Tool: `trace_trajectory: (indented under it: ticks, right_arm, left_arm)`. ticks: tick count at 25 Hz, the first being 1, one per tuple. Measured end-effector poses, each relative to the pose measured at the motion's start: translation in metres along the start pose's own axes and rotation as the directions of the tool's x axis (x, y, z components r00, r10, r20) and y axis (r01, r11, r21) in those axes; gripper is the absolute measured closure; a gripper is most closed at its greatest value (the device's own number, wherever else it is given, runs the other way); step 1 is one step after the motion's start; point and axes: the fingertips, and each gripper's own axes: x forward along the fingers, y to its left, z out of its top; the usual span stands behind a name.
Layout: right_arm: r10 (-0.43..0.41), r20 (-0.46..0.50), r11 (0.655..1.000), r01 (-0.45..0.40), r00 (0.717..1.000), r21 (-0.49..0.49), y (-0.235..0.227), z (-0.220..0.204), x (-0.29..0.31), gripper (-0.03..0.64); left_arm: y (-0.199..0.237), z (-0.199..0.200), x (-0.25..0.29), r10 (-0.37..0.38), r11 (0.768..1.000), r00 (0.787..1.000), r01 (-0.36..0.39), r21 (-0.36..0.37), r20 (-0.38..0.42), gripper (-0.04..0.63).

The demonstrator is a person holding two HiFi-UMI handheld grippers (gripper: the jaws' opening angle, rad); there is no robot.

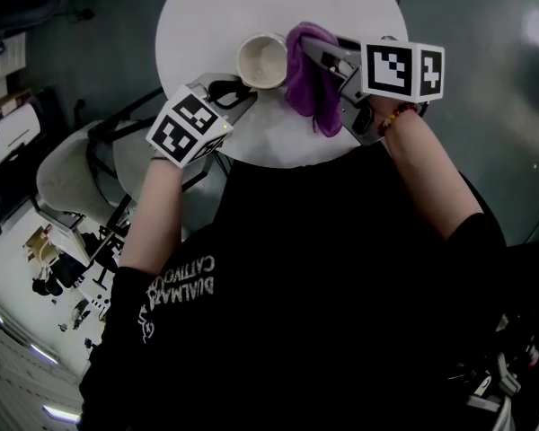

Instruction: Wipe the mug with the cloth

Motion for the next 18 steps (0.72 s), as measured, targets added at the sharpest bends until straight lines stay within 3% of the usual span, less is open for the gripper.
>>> trace_trajectory:
  ticks: [12,18]
  right_arm:
    - [-0.147,0.167,0.986,0.131,0.975,0.104,-0.006,0.016,0.015,0.552]
    - [-0.252,0.183,0.968,0.244,0.95,0.065,-0.002,0.025,0.035,0.552]
  left_arm:
    - [0.007,-0.006,-0.008,-0.123,0.975,0.99,0.134,0.177,-0.071,0.505]
    - [0.021,-0.015,-0.014,-0.176,0.953,0.98,0.193,0.234,-0.092,0.506]
